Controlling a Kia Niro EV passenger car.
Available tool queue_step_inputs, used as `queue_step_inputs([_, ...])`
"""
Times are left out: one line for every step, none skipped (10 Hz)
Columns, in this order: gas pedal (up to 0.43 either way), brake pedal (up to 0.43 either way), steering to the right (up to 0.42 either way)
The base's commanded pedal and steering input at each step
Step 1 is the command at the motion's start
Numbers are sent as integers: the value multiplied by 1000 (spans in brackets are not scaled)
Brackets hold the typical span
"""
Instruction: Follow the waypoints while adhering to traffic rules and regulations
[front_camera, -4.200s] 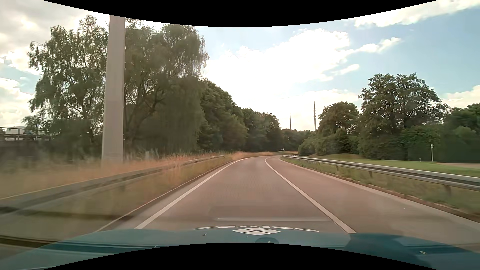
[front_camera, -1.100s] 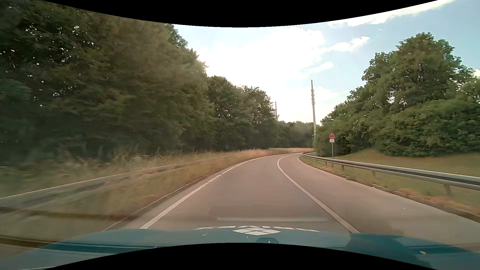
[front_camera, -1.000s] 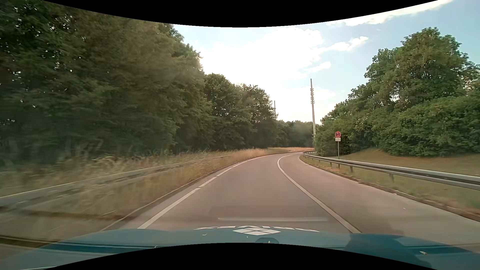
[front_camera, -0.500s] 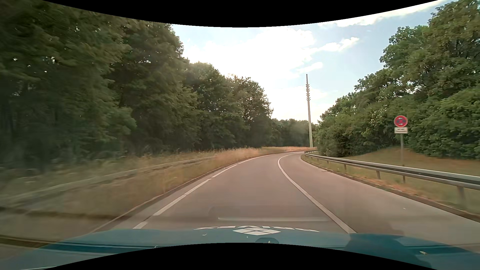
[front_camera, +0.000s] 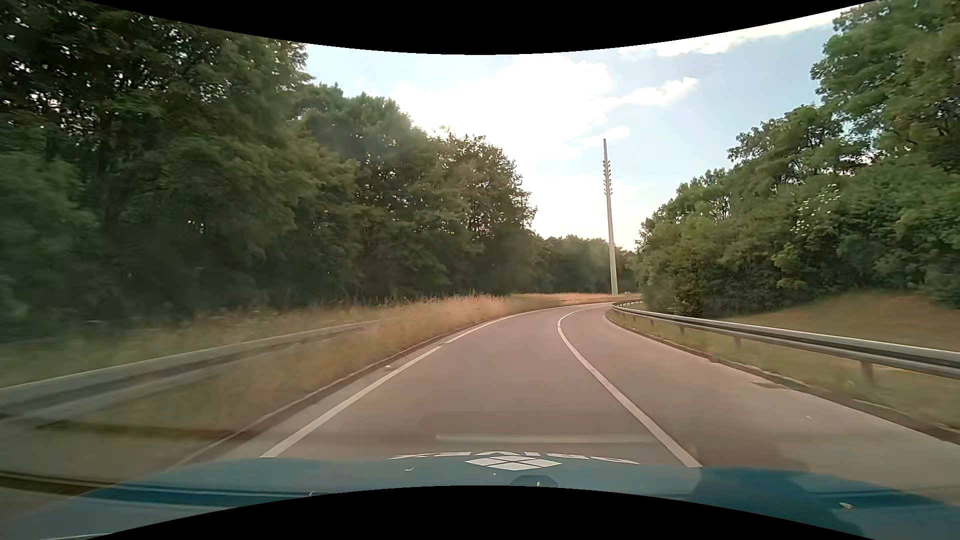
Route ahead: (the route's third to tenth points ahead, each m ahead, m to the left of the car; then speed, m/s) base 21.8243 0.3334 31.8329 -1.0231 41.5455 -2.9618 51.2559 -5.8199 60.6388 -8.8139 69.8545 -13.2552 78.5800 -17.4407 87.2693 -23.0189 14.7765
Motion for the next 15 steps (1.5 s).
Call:
queue_step_inputs([197,0,20])
queue_step_inputs([189,0,22])
queue_step_inputs([177,0,23])
queue_step_inputs([177,0,24])
queue_step_inputs([177,0,24])
queue_step_inputs([177,0,24])
queue_step_inputs([177,0,24])
queue_step_inputs([177,0,24])
queue_step_inputs([177,0,24])
queue_step_inputs([177,0,26])
queue_step_inputs([177,0,28])
queue_step_inputs([177,0,30])
queue_step_inputs([177,0,31])
queue_step_inputs([177,0,31])
queue_step_inputs([177,0,31])
